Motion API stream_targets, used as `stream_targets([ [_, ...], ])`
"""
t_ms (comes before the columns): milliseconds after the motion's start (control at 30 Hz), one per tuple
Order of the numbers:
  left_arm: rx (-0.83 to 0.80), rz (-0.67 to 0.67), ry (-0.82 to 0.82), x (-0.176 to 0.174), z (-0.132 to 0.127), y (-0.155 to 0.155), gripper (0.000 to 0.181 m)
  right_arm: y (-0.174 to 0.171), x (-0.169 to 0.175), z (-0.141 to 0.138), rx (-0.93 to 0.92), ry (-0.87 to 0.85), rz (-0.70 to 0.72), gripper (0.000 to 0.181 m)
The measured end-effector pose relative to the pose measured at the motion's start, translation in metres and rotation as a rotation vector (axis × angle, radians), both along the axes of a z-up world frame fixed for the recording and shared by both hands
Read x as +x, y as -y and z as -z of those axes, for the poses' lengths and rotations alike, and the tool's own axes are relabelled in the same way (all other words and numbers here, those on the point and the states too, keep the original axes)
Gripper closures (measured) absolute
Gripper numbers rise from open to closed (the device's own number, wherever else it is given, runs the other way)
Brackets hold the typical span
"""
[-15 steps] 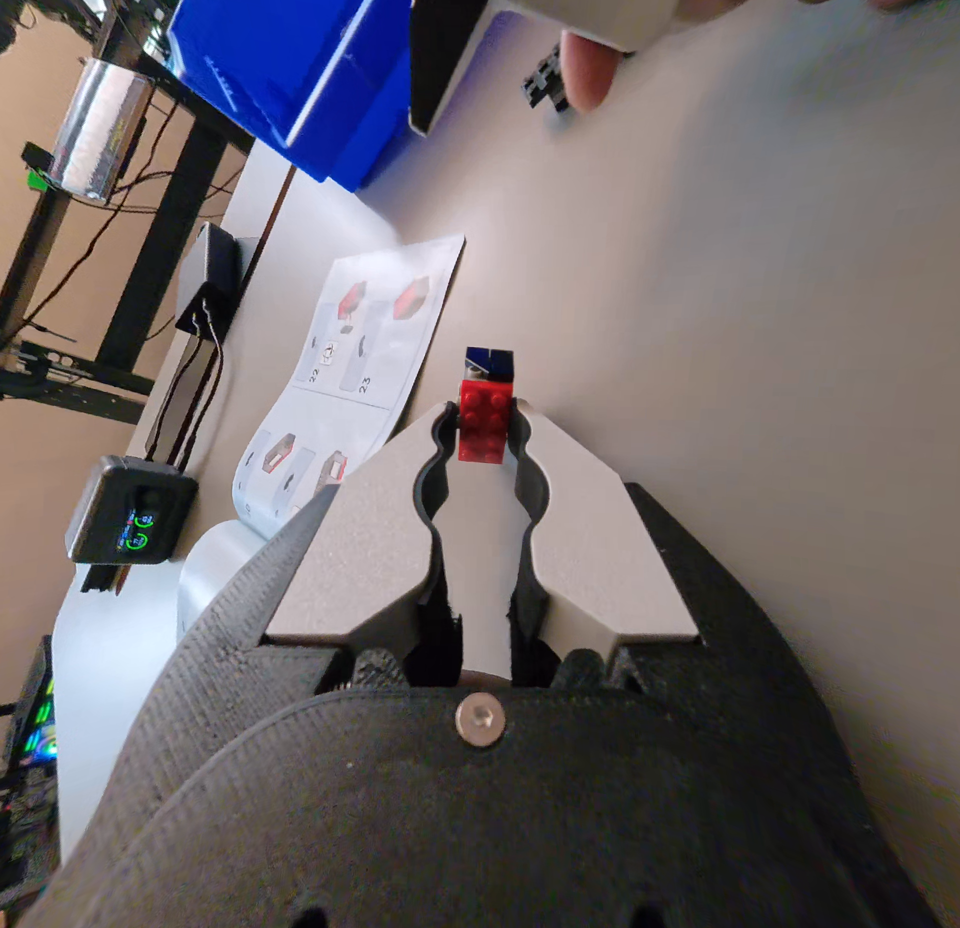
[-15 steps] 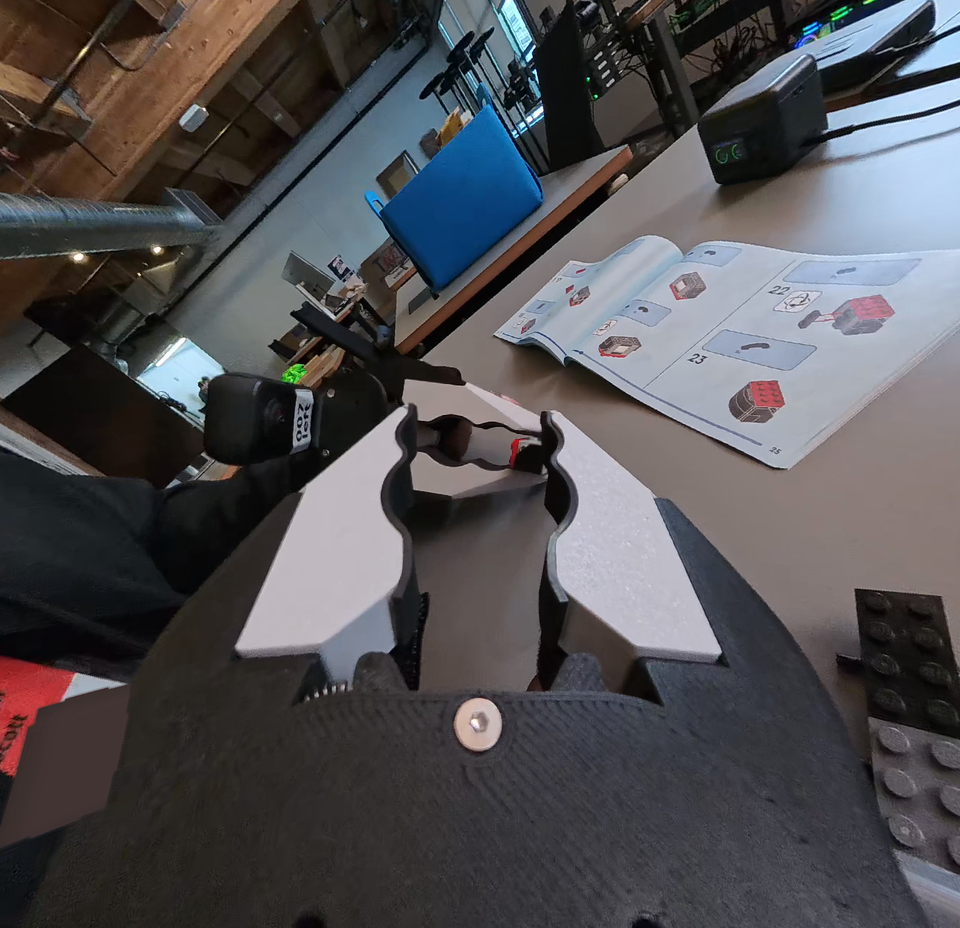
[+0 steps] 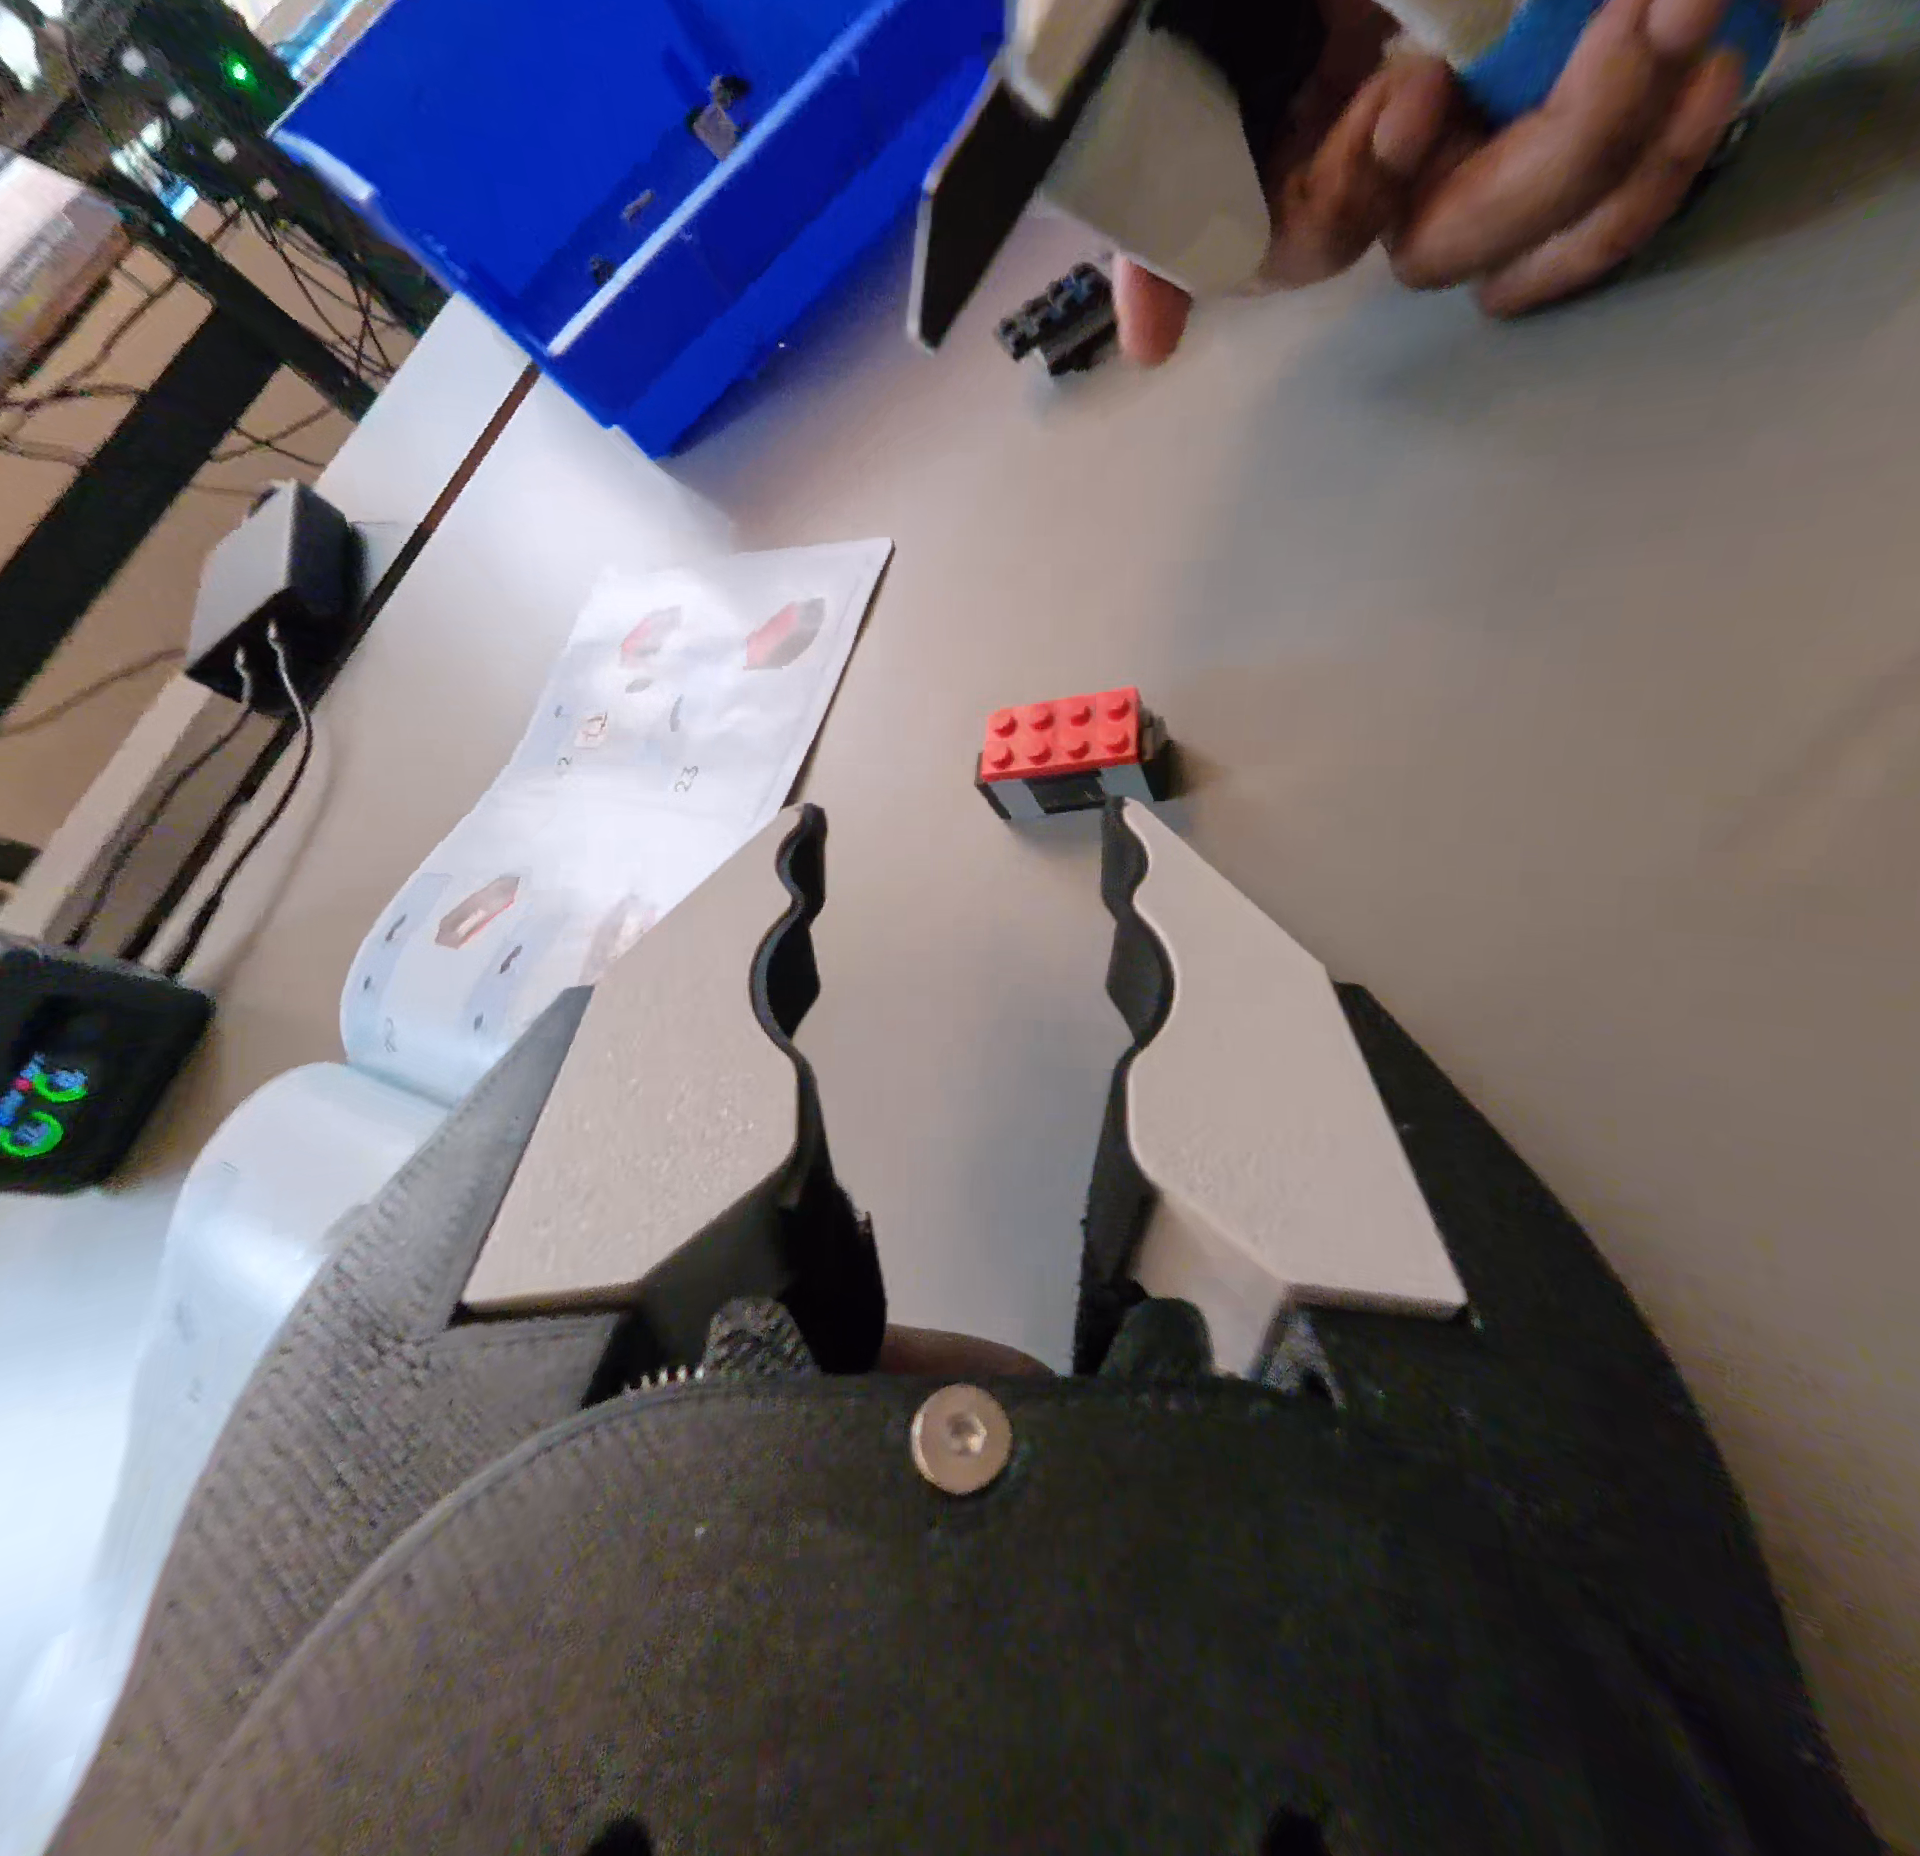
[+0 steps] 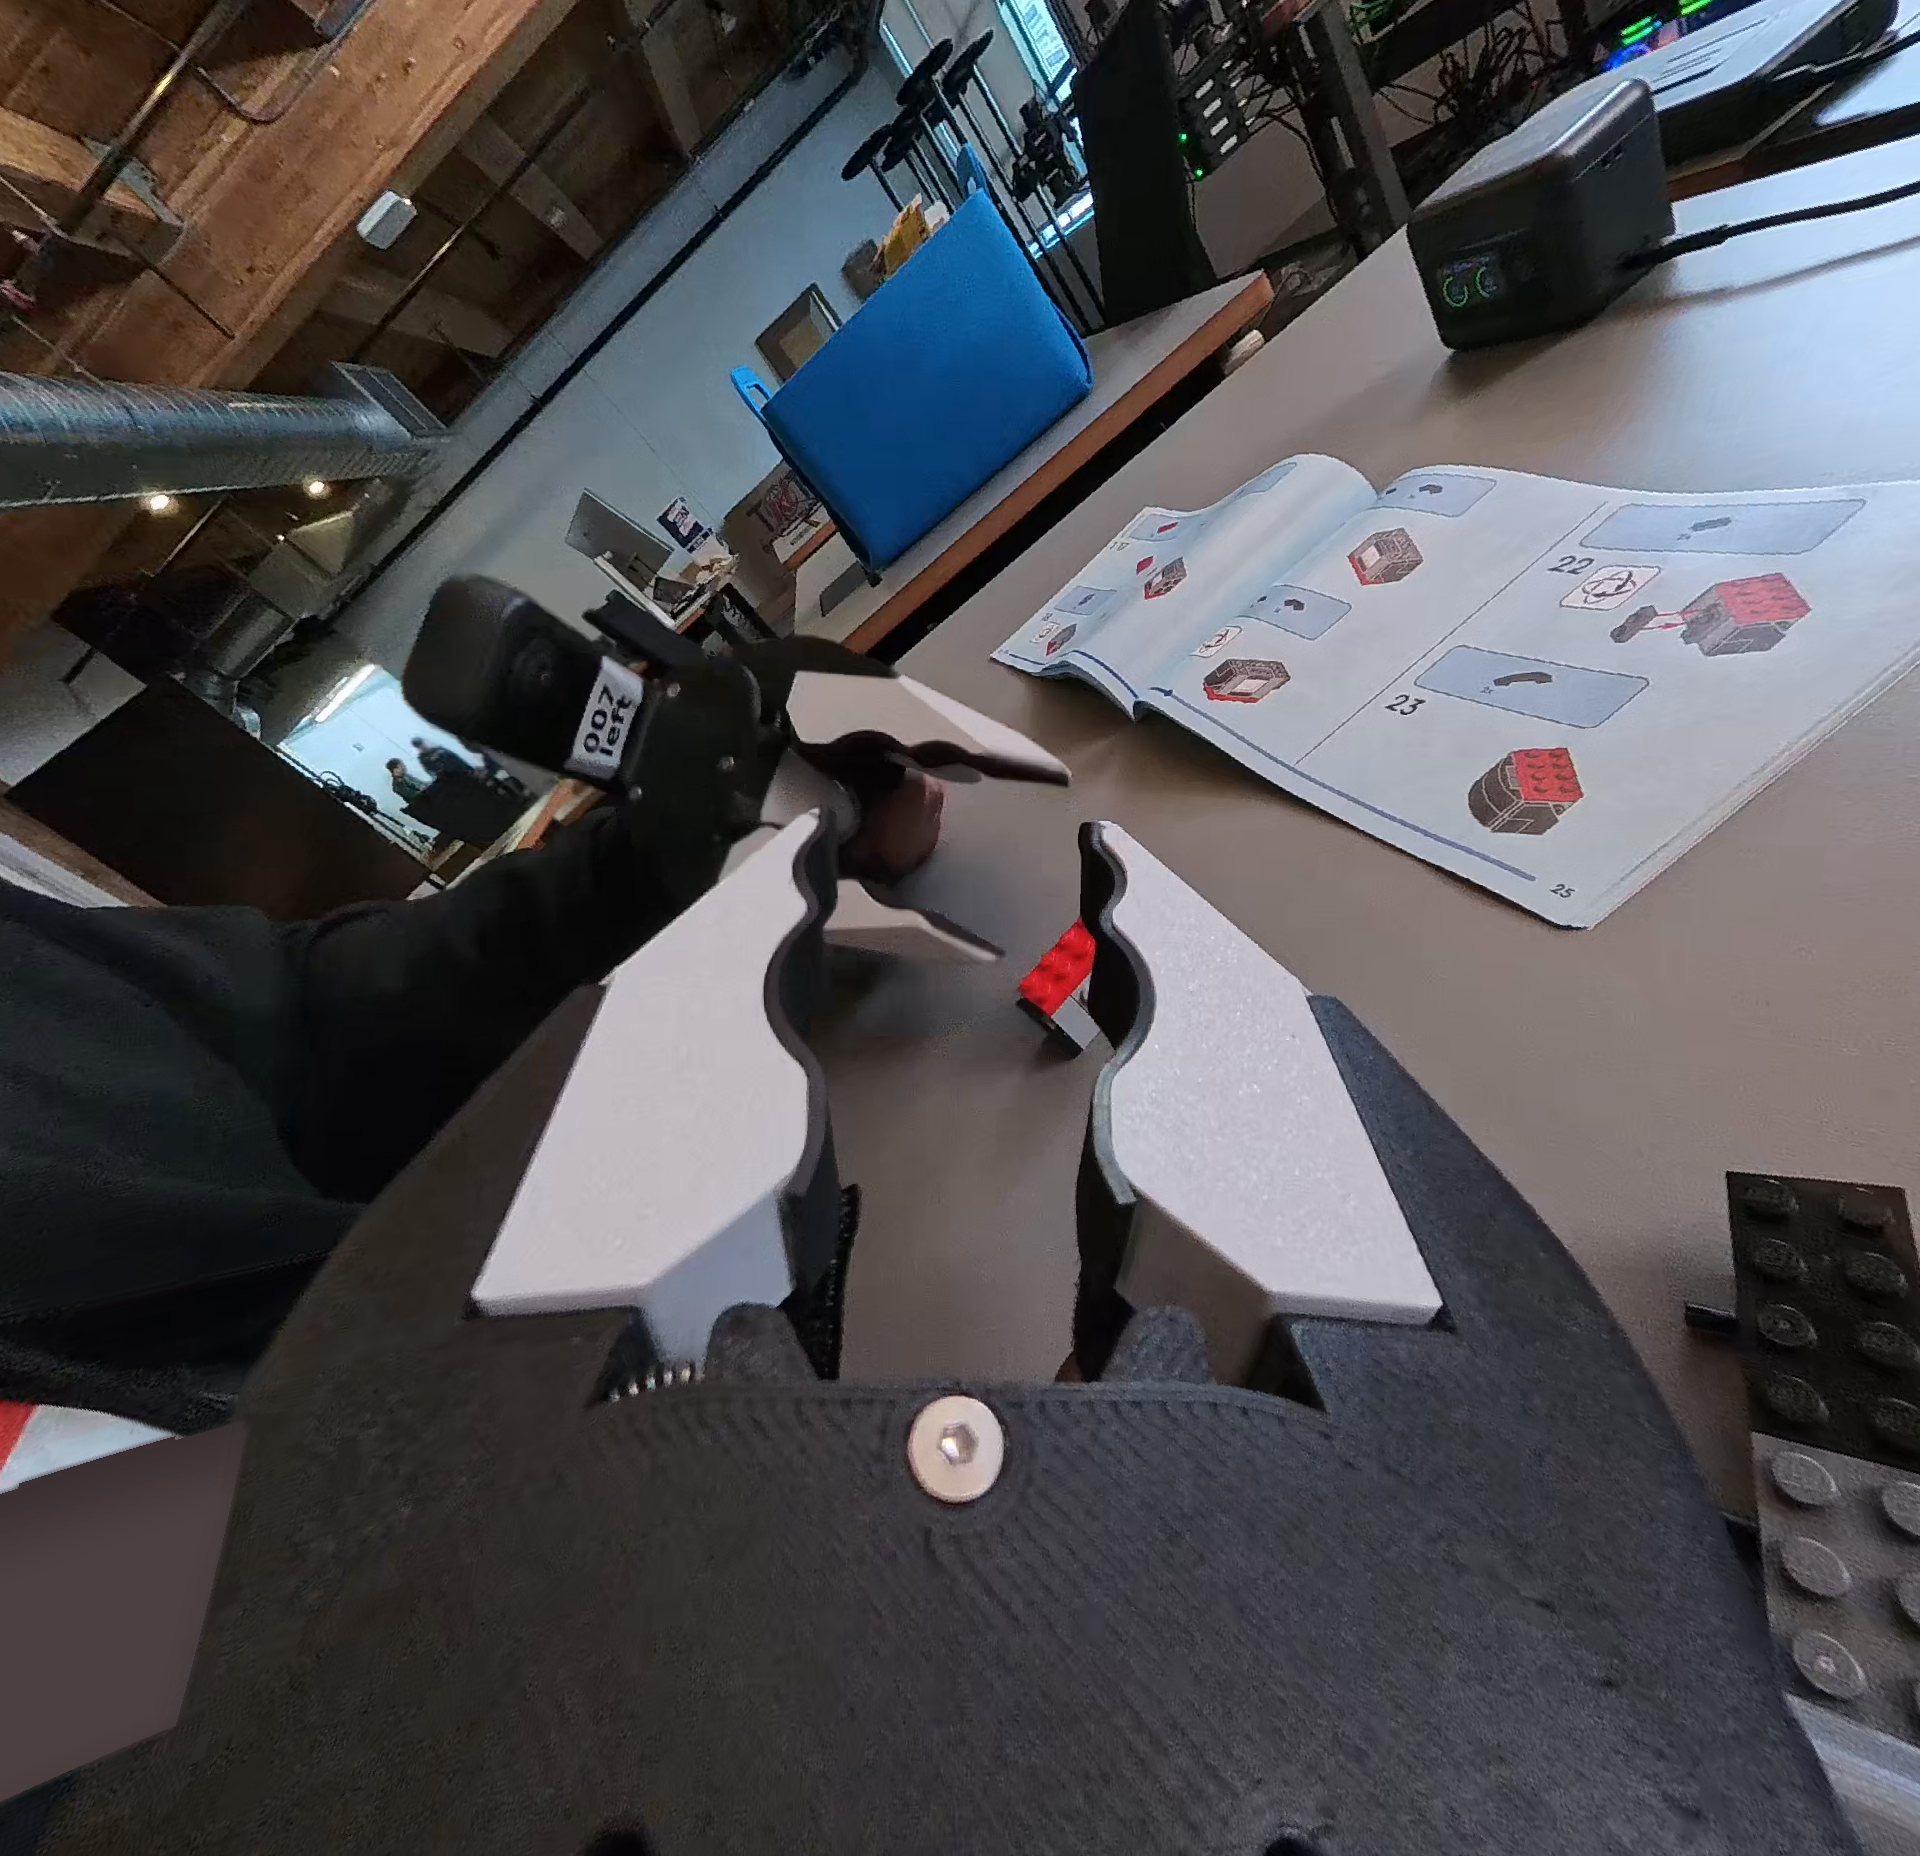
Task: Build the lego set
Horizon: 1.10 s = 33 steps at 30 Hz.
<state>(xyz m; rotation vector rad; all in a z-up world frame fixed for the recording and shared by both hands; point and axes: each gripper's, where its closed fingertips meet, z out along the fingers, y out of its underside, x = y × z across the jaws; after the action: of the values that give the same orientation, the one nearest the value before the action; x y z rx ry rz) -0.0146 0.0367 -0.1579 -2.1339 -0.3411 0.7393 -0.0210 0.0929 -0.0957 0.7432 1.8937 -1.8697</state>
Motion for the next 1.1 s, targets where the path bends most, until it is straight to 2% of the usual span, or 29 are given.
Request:
stream_targets([
  [167, 0.174, -0.137, 0.109, -0.001, -0.013, 0.023, 0.123, -0.001, -0.001, -0.001, -0.007, 0.003, 0.003, 0.135],
  [467, 0.334, -0.397, 0.213, 0.009, -0.015, 0.074, 0.122, -0.001, -0.002, 0.000, -0.013, 0.020, 0.005, 0.135],
  [700, 0.369, -0.414, 0.345, 0.005, -0.005, 0.077, 0.124, -0.003, -0.004, -0.001, -0.029, 0.039, 0.006, 0.135],
  [1100, 0.383, -0.450, 0.345, 0.001, -0.005, 0.082, 0.131, -0.003, -0.001, -0.005, -0.081, 0.097, -0.029, 0.135],
])
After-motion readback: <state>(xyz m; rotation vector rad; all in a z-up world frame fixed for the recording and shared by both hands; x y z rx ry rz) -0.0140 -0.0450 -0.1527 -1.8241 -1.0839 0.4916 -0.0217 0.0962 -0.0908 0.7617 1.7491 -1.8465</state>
